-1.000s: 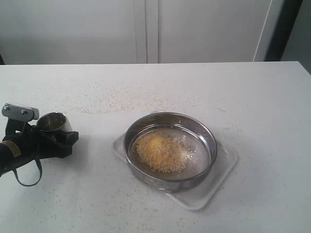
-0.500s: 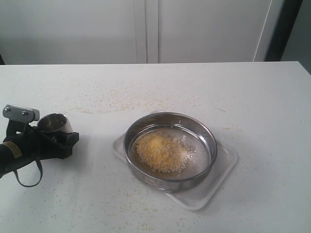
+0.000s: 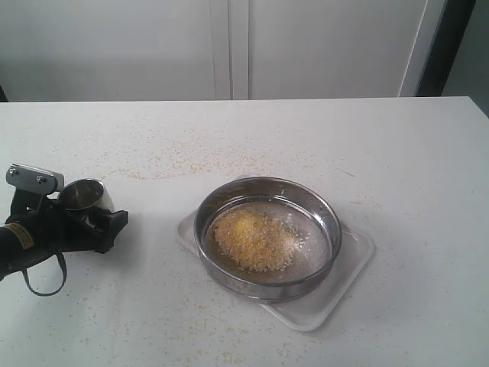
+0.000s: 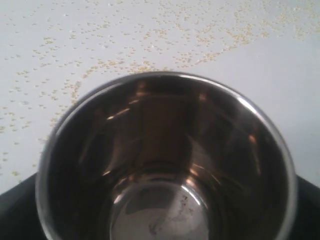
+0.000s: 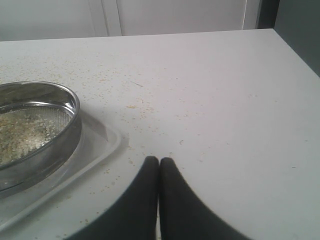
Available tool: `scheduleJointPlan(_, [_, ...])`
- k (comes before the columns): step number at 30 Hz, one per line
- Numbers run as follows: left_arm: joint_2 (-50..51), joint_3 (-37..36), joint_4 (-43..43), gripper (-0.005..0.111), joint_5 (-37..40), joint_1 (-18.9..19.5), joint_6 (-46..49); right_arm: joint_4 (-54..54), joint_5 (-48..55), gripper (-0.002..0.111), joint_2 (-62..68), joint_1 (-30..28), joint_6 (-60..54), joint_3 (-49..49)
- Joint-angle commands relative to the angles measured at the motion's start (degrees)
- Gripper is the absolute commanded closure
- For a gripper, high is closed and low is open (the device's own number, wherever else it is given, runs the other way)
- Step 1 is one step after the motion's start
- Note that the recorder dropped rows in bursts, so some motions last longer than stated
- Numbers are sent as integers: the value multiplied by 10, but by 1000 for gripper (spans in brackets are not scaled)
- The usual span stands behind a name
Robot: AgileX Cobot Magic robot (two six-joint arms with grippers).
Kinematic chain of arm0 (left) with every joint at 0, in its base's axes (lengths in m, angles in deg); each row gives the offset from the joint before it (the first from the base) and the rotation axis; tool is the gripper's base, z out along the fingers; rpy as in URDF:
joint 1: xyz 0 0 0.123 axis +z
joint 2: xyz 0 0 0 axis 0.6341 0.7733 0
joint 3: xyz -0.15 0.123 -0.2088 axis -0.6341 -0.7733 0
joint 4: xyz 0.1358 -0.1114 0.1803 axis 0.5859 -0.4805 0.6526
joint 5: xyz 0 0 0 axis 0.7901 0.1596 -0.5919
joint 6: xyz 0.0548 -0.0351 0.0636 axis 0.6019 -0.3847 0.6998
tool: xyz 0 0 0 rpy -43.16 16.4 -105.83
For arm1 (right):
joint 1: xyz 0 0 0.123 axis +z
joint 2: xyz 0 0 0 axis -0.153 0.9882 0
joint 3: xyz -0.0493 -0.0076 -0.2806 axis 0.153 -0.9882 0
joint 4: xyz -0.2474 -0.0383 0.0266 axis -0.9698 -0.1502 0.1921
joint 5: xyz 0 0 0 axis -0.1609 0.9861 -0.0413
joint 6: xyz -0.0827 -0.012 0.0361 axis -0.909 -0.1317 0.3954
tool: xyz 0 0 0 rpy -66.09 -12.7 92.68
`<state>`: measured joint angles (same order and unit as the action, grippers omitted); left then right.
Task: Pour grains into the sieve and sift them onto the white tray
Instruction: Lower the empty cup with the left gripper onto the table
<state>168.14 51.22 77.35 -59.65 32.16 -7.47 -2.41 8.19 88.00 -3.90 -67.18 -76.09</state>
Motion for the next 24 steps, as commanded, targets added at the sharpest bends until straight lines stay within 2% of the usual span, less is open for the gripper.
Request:
scheduleJointPlan(1, [3, -4, 2, 1, -1, 3, 5, 0, -8, 108, -3, -4, -1, -1])
scheduleJointPlan(11, [-27, -4, 9, 1, -5, 3, 5, 0, -8, 108, -3, -4, -1, -1])
scheduleJointPlan(24, [-120, -4, 17, 2, 0, 3, -8, 0, -8, 108, -3, -4, -1, -1])
